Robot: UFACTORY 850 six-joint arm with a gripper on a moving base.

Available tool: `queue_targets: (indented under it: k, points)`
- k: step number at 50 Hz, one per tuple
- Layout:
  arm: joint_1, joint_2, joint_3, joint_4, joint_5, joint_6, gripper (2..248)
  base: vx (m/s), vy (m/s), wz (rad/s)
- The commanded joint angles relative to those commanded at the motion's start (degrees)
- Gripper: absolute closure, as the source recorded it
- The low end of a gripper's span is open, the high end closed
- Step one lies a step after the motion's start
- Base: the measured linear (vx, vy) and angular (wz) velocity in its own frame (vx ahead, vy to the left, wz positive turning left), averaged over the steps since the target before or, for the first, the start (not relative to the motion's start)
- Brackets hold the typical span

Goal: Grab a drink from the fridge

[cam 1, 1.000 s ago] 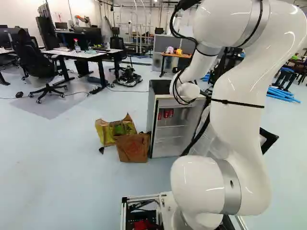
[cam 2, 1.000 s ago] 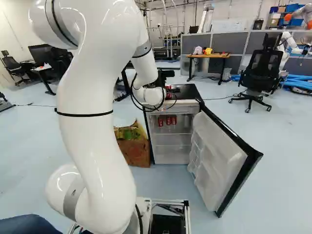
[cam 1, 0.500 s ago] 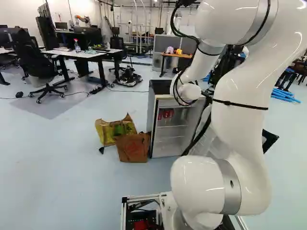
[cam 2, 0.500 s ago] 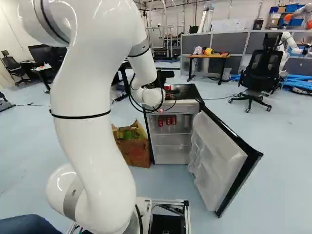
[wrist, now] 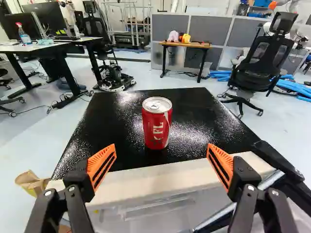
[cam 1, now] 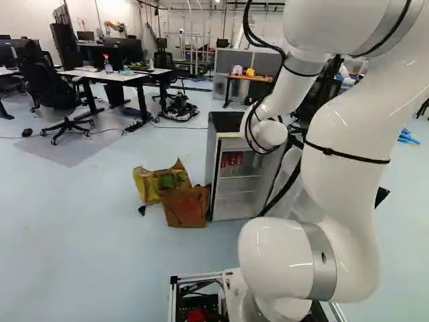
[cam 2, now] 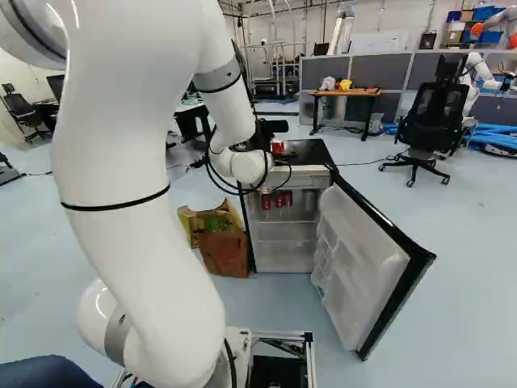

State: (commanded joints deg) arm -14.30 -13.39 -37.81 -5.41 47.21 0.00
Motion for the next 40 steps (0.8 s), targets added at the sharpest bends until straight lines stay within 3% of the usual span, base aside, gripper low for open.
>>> queue_targets:
  k: [40]
  points:
    - [-6.94,6.79,4.13,0.14,-0.98,0.0,3,0.0,0.0,0.0]
